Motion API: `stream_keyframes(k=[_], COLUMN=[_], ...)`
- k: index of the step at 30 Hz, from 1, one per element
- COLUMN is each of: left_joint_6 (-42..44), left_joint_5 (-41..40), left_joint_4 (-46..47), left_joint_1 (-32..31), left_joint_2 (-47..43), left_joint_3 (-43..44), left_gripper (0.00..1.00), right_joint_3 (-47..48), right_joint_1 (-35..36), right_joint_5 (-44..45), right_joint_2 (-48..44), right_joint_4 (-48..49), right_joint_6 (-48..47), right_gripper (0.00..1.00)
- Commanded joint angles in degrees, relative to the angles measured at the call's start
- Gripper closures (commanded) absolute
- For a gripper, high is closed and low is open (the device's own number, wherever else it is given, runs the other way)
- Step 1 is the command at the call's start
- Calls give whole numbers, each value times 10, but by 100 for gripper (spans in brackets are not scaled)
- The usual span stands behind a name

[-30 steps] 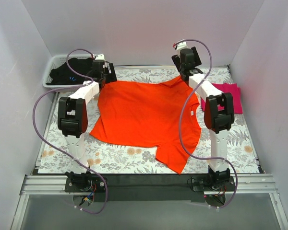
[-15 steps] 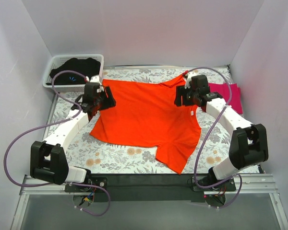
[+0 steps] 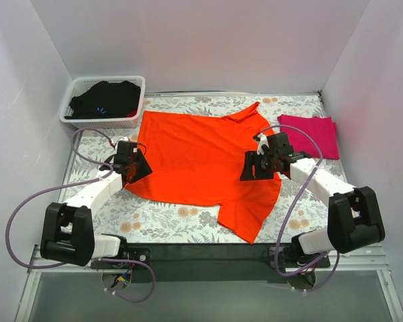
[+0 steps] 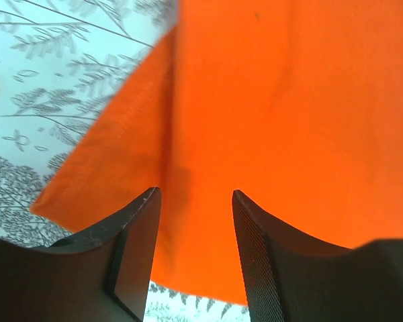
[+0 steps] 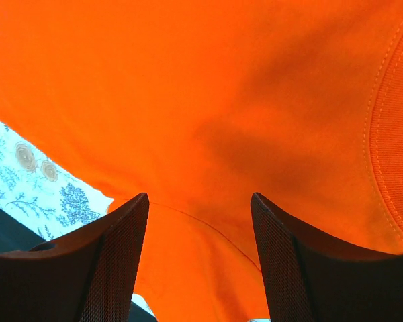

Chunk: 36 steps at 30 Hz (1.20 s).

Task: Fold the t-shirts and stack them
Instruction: Flatten the tshirt out

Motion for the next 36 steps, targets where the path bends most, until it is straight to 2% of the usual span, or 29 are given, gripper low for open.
stream_keyframes(k=[1,7,14,21,26,29,32,34,36], left_joint_6=[-34,-70,-141,-193,-228,-206,-142,-119,-75], left_joint_5=[-39,-46,-65,-103,-127,-153,-151,-149,-122], left_joint_4=[31,16,-82,-167,-216,-223,-210,-205,-179], left_joint_1=[25,58,89,133,138,138,136,128,103], left_joint_2=[9,44,39,-27,-105,-143,-167,-161,-151], left_joint_3=[-14,-28,-41,-62,-76,-58,-18,4,24], left_gripper=[56,57,62,66,67,64,57,54,46], right_joint_3=[-5,-9,-20,-31,-35,-27,-8,21,40], right_joint_1=[1,1,0,-6,-12,-11,1,43,99], right_joint_5=[-20,-10,21,51,53,31,-8,11,51], right_joint_2=[-20,-36,-63,-76,-75,-76,-72,-64,-47], right_joint_4=[14,13,13,9,1,-11,-34,-68,-84], right_joint_6=[-1,-1,14,36,37,13,-13,-29,-32], right_gripper=[42,42,40,39,39,39,43,43,43])
